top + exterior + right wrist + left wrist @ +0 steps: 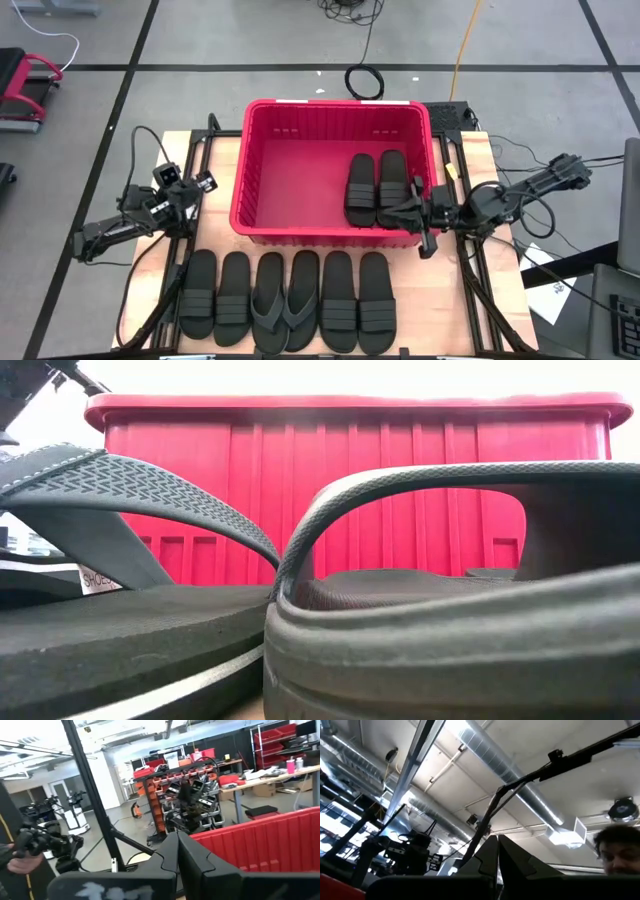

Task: Pick and place slides into bin
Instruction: Put the slipper into the bin

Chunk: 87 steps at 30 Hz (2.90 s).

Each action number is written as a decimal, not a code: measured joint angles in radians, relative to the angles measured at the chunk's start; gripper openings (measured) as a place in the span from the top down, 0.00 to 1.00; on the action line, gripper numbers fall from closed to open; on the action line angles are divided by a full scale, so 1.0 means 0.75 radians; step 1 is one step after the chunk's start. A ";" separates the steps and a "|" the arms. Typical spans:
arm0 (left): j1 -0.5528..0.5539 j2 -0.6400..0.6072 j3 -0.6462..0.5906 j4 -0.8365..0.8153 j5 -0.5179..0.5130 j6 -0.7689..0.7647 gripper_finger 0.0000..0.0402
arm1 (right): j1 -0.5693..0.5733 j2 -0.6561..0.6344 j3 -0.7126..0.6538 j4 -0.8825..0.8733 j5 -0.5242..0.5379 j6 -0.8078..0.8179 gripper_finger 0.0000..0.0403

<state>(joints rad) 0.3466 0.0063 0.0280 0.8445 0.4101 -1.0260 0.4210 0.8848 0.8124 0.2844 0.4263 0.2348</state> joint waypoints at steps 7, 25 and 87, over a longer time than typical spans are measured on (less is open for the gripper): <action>-0.004 0.173 0.592 -0.933 0.116 0.481 0.97 | -0.003 0.003 0.000 -0.005 0.028 -0.083 1.00; -0.456 1.320 1.576 -1.288 -0.142 1.320 1.00 | 0.072 -0.153 0.002 -0.580 -0.240 0.124 1.00; -1.282 1.742 1.697 -1.077 -1.073 1.082 0.99 | 0.361 0.470 -0.122 -0.525 -0.577 0.613 0.46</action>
<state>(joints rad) -0.6148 1.3125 1.3006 0.0370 -0.3950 -0.2142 0.6916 1.2369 0.7205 -0.1096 -0.0067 0.6945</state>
